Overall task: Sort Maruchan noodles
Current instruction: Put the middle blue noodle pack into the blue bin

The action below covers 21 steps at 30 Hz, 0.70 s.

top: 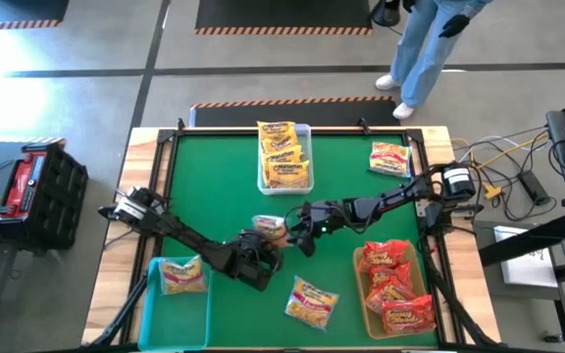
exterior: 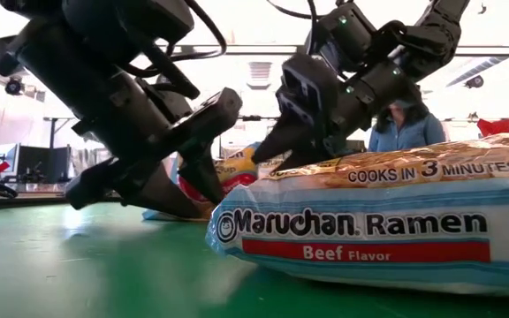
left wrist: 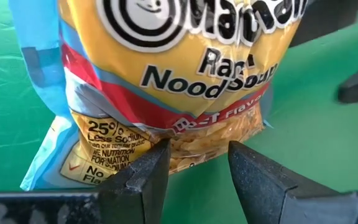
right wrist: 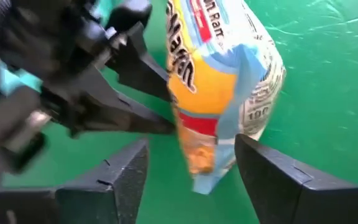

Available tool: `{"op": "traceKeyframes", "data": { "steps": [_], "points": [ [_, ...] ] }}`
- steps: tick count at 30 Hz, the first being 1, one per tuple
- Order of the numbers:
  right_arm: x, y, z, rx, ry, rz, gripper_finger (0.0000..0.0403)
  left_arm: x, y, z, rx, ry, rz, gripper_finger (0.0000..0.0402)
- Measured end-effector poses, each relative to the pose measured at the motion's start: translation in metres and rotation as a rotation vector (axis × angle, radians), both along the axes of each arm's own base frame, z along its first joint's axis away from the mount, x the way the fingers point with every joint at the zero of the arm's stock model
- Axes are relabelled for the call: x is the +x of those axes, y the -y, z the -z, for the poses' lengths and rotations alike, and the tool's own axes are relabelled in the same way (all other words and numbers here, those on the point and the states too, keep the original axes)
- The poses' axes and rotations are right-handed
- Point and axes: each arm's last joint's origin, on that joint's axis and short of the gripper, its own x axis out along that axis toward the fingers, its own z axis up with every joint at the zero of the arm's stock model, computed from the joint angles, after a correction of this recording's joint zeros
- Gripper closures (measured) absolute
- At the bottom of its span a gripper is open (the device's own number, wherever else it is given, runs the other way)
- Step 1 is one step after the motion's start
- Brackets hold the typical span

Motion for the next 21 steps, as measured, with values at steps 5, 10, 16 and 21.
{"op": "traceKeyframes", "data": {
  "steps": [5,10,16,21],
  "points": [
    [-0.001,0.002,0.003,-0.15,-0.014,-0.041,0.0147,0.001,0.0,0.0,-0.004,0.004,0.0,0.025],
    [-0.002,0.002,0.004,-0.22,-0.019,-0.079,0.0134,0.001,0.0,0.0,-0.004,0.002,0.001,0.025],
    [0.002,0.003,0.01,-0.224,0.013,-0.089,0.0133,0.0,-0.001,0.0,-0.003,0.002,0.001,0.025],
    [0.012,0.004,0.018,-0.232,0.021,-0.084,0.0133,0.0,-0.001,0.0,-0.003,0.001,0.001,0.0249]
  ]
}}
